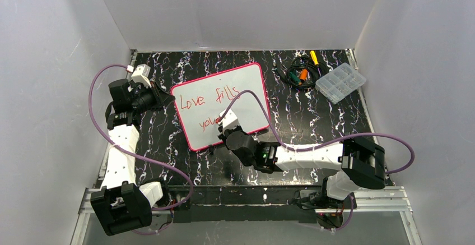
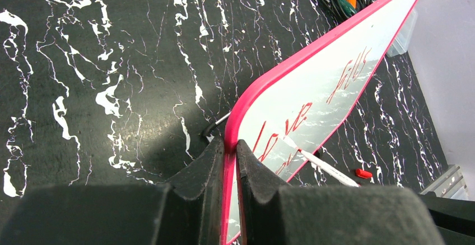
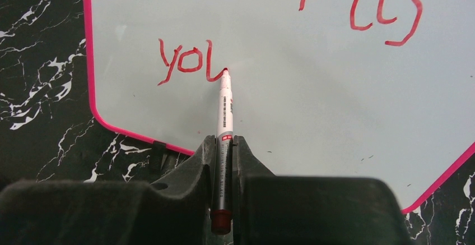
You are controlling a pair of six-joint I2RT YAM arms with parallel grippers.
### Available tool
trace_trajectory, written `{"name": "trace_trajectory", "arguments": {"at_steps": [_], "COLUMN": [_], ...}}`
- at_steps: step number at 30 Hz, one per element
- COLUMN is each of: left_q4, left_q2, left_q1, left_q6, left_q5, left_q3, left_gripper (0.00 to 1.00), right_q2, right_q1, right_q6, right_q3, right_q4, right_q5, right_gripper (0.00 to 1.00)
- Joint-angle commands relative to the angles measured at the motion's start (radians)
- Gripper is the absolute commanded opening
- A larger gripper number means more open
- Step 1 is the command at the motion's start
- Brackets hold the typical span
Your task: Write a sentence on the whiteboard
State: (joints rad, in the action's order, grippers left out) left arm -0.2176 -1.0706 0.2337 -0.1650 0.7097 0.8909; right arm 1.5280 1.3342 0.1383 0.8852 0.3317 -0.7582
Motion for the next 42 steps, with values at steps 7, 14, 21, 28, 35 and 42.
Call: {"name": "trace_trajectory", "arguments": {"at_steps": [7, 14, 21, 28, 35, 42], "left_q4": [-0.008, -0.009, -0.009, -0.009, -0.010, -0.009], "left_q2": [0.022, 0.023, 0.022, 0.023, 0.023, 0.023], "left_q1": [0.000, 0.000, 0.000, 0.000, 0.000, 0.000], "left_q6": [0.002, 0.002, 0.002, 0.002, 0.002, 0.002], "left_q5": [0.019, 0.018, 0.018, 0.017, 0.018, 0.019], "left_q3": [-0.007, -0.007, -0.009, -0.009, -0.009, -0.009], "left_gripper": [0.02, 0.02, 0.02, 0.02, 0.02, 0.02], "right_q2": [-0.011, -0.012, -0.022, -0.040, -0.071, -0.096], "right_q1": [-0.015, -0.015, -0.013, -0.009, -0.009, -0.010], "right_q6": [-0.023, 0.013, 0.060, 0.067, 0.047, 0.001], "right_q3": [0.029, 0.003, -0.021, -0.032, -0.030, -0.024], "right_q4": [0.066, 0.016, -0.029, -0.056, -0.045, 0.040], "right_q5": [-0.035, -0.003, 0.031, 0.008, -0.026, -0.006], "right_gripper": [0.01, 0.01, 0.01, 0.01, 0.01, 0.01]}}
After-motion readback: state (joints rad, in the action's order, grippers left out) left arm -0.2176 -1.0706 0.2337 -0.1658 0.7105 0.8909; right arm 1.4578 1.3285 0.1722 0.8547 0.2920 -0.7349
